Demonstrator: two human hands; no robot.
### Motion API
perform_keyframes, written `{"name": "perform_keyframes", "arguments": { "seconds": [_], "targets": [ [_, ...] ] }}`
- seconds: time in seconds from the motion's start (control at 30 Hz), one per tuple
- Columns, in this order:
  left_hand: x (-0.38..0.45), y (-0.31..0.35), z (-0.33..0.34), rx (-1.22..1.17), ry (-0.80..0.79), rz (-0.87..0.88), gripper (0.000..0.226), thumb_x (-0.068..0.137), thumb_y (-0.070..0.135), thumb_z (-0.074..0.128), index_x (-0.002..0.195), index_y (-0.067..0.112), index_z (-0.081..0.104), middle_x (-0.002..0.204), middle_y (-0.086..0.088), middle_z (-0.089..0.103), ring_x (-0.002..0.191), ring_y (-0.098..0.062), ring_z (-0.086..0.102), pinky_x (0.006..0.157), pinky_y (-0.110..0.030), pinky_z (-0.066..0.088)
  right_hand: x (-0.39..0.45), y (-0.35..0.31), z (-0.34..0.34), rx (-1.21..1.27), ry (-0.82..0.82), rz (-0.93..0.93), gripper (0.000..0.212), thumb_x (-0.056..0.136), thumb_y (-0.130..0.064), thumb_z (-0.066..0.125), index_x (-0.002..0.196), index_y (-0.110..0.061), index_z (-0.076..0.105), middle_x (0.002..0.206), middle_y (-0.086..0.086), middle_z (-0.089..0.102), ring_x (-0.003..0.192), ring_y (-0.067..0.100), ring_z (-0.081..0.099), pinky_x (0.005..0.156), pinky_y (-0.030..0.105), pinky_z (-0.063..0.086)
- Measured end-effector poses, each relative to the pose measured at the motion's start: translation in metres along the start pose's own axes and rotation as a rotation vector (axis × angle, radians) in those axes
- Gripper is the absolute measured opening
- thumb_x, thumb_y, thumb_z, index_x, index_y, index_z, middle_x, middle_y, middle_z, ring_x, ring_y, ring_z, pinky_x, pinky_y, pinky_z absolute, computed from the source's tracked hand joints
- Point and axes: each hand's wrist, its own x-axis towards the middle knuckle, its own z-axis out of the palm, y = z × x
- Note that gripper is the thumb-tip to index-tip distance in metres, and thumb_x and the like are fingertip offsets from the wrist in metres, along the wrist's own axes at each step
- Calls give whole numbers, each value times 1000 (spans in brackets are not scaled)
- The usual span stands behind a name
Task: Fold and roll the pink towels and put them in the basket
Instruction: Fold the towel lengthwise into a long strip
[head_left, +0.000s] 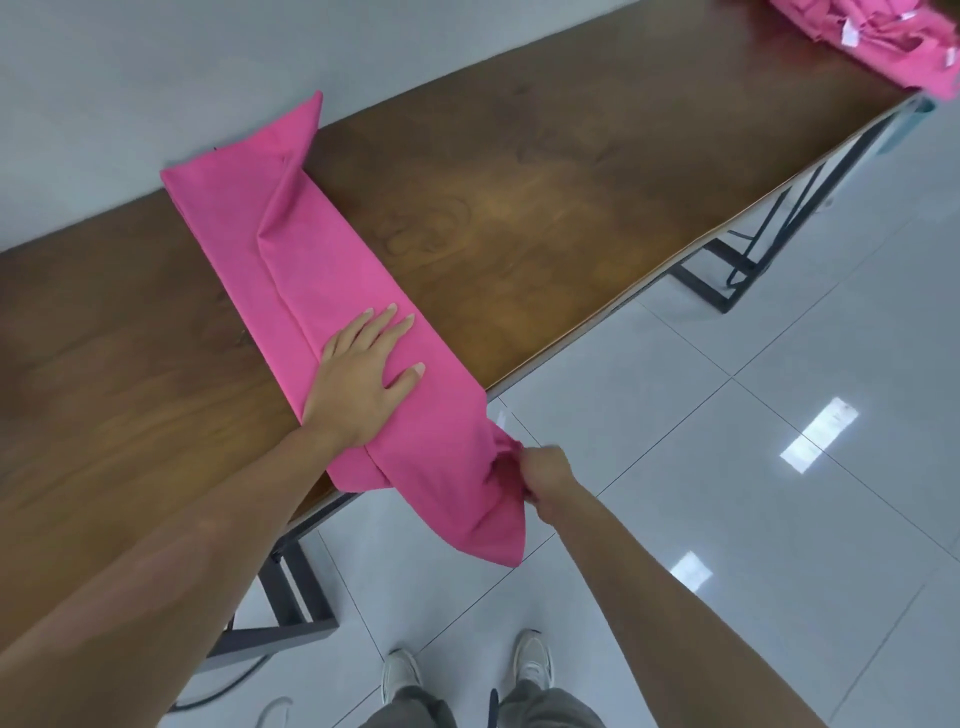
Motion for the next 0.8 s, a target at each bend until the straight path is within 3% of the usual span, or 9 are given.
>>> {"name": "perform_keyframes", "arguments": {
  "seconds": [0.07, 0.13, 0.27, 0.37, 0.47, 0.53, 0.6, 0.7, 0.8],
  "targets": [
    [0, 0, 0, 0, -4, -3, 70, 94, 66, 28, 157, 34, 25, 165, 10, 19, 153, -14, 9, 125, -43, 11, 1, 11, -14, 357, -209, 252, 28, 100, -2, 36, 99, 0, 64, 92, 12, 66, 76, 24, 57, 66, 34, 46],
    [0, -1, 1, -4, -9, -2, 71, 94, 68, 28, 157, 35, 24, 165, 10, 19, 153, -14, 9, 125, -44, 12, -5, 22, -24, 457, -325, 341, 39, 100, 1, 25, 107, 1, 63, 89, 11, 71, 76, 24, 61, 68, 35, 49],
    [1, -3, 3, -2, -13, 5, 68, 96, 66, 31, 157, 35, 24, 165, 11, 19, 153, -14, 9, 124, -46, 14, -11, 36, -26, 228, -339, 381, 25, 94, -3, 37, 97, -8, 61, 72, 6, 61, 62, 21, 56, 60, 31, 54],
    [1, -2, 2, 3, -13, -1, 65, 98, 62, 36, 157, 35, 24, 165, 11, 19, 153, -13, 9, 125, -45, 13, -5, 32, -24, -67, -271, 166, 30, 89, 3, 37, 99, -11, 61, 78, 5, 63, 68, 20, 55, 69, 33, 56],
    [1, -1, 1, 0, -12, -4, 64, 99, 60, 38, 157, 35, 24, 165, 11, 18, 153, -13, 9, 125, -44, 12, 3, 13, -26, -102, -431, -221, 62, 79, 16, 36, 123, -20, 63, 122, 0, 67, 105, 18, 61, 92, 33, 50],
    [0, -1, 1, -1, -15, -3, 65, 99, 61, 37, 157, 36, 24, 165, 11, 18, 153, -13, 9, 125, -45, 13, 3, -7, -29, -134, -595, -308, 56, 81, 7, 45, 124, -22, 64, 115, -13, 70, 115, 10, 60, 103, 31, 43],
    [1, -1, 1, -3, -20, -2, 66, 98, 63, 35, 157, 36, 24, 165, 11, 18, 153, -13, 9, 125, -45, 13, 3, -21, -28, -193, -682, -335, 36, 90, -12, 60, 125, -22, 64, 118, -12, 71, 119, 10, 61, 108, 31, 41],
    [1, -1, 1, -9, -21, -10, 64, 99, 60, 39, 157, 36, 24, 165, 12, 18, 153, -13, 8, 125, -45, 13, 5, -12, -24, -327, -657, -453, 27, 93, -22, 70, 120, -19, 66, 118, -3, 72, 111, 15, 67, 98, 34, 53],
    [0, 0, 0, -2, -18, -6, 64, 99, 59, 39, 157, 35, 24, 165, 11, 18, 153, -12, 8, 125, -44, 12, 10, 23, -26, -644, -536, -508, 22, 92, -12, 63, 88, -34, 65, 90, -2, 73, 80, 14, 68, 85, 41, 59]
  ]
}}
